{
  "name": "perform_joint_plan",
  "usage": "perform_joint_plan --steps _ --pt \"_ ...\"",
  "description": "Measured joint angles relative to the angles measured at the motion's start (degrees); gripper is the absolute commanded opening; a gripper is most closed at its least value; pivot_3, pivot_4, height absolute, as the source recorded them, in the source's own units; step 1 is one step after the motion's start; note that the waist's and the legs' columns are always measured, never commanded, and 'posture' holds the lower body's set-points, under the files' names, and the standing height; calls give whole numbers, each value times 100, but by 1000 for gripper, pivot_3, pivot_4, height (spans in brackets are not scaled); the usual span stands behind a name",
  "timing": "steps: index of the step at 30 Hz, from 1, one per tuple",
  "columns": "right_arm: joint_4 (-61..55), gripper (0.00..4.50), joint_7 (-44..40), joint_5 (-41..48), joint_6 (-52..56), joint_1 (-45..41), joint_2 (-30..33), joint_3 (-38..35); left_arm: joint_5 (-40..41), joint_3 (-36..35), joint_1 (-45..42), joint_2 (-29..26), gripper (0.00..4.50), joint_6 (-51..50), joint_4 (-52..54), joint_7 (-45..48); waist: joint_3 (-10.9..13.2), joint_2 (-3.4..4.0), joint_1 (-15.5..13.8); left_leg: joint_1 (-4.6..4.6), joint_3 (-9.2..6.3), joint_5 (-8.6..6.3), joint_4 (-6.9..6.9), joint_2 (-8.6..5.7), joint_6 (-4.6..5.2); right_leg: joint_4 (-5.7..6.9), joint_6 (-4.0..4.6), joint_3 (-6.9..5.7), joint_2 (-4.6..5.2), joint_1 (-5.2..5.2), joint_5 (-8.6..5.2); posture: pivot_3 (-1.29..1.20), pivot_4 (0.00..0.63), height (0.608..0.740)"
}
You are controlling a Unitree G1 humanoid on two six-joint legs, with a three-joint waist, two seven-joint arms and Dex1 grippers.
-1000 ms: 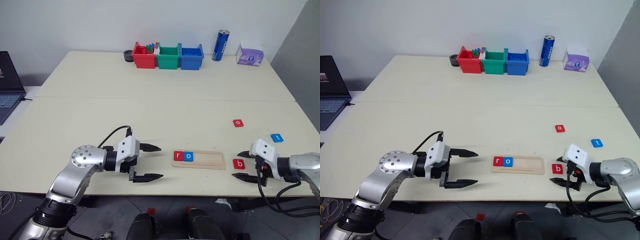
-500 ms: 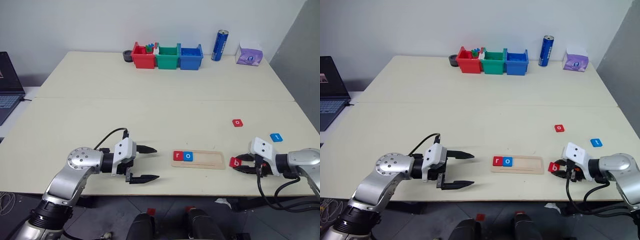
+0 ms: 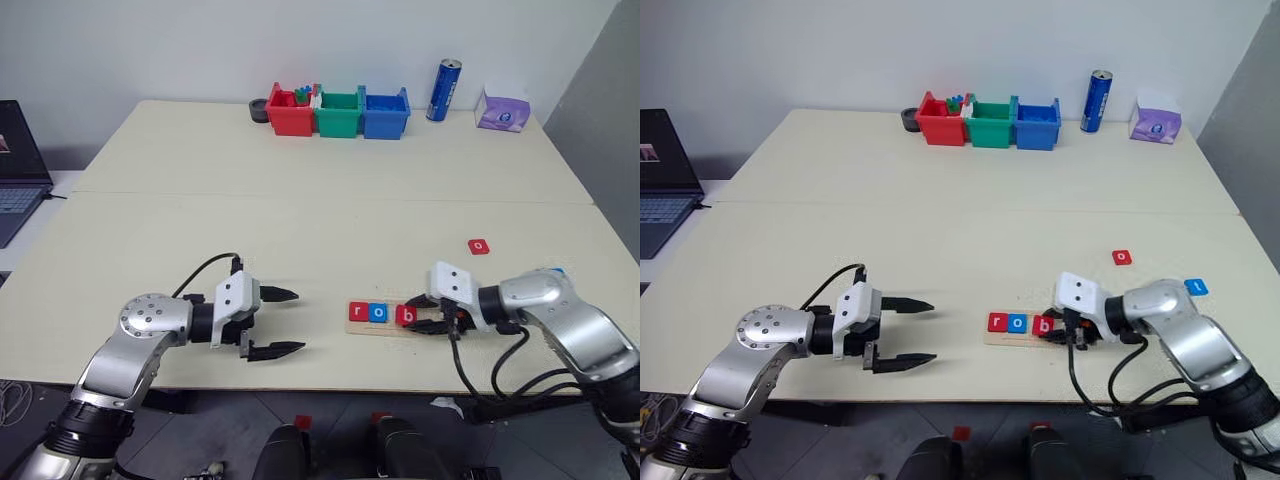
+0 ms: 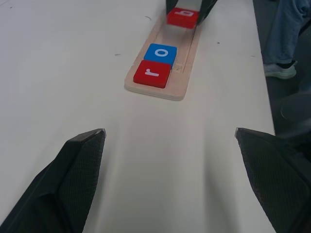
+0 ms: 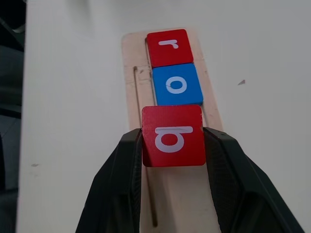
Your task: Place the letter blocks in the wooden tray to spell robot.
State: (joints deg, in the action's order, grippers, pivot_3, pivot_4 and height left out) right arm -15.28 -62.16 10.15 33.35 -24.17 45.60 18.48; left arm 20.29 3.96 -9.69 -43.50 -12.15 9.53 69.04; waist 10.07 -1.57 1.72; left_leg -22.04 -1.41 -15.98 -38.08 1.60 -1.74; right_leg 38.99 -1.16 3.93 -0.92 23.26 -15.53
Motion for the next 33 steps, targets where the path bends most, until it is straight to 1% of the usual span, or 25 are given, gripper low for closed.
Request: perform_joint_plan --steps 5,30,32,33 --pt "343 1462 -22 -284 -37 -199 -106 330 16 -1 9 0 4500 -48 146 -40 0 0 0 -2 1 0 1 3 0 1 2 -10 -2 1 1 0 150 740" --pt "553 1462 -328 -497 -101 -516 -182 524 3 37 62 120 4500 11 147 -90 0 0 8 -1 -1 0 1 3 0 2 4 -9 -2 0 2 0 150 740" --pt "573 2196 -326 -503 -100 -563 -187 531 3 39 54 135 4500 5 148 -93 0 0 9 -1 -1 0 1 2 0 2 4 -9 -2 0 2 0 150 740" --pt "575 2449 -325 -503 -100 -580 -189 531 3 39 53 142 4500 -2 149 -96 0 0 8 -1 -1 0 1 3 0 2 4 -9 -2 0 2 0 150 740"
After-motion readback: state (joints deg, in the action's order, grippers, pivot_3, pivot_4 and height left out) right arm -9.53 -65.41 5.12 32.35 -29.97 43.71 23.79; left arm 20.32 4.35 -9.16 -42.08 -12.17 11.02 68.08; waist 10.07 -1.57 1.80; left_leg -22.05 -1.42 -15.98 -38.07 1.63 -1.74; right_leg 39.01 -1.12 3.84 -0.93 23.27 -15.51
